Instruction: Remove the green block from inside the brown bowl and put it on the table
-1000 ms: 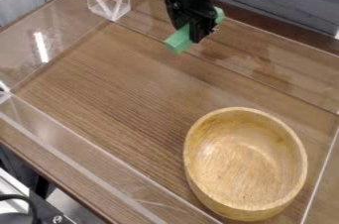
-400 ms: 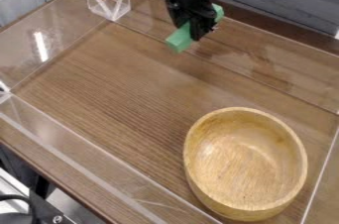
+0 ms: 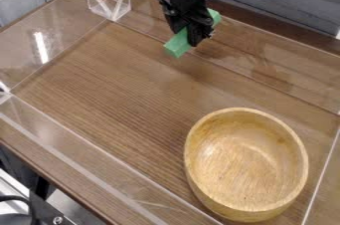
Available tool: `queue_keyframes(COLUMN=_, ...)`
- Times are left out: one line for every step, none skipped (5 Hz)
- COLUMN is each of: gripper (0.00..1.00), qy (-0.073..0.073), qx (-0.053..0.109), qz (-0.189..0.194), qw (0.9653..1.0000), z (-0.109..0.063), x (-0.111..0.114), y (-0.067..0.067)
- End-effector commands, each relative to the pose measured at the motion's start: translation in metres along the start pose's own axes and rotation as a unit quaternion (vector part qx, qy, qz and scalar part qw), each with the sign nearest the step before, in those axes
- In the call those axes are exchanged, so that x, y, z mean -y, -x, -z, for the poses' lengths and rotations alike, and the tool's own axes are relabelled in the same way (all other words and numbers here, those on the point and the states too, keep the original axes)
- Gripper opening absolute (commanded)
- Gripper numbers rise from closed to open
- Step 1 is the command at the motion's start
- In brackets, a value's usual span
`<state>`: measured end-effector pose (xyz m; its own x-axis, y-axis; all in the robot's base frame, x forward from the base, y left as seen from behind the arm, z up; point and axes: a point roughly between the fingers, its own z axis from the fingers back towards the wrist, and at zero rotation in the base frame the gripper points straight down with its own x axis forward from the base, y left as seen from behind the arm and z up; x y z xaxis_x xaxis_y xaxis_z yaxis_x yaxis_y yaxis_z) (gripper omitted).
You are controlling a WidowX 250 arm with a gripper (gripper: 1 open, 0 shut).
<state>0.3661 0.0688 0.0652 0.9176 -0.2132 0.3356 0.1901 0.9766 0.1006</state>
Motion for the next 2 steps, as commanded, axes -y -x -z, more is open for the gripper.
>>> queue_keyframes(gripper=0.00, qy=-0.019, qx=0.039, qz=-0.002, qw=0.9991, z=-0.0180, x=-0.0108, y=-0.0125)
queue_keyframes(gripper=0.00, qy=-0.021, qx=0.045, qz=-0.004, qw=0.9988, z=-0.0162, x=-0.0119, y=-0.0108)
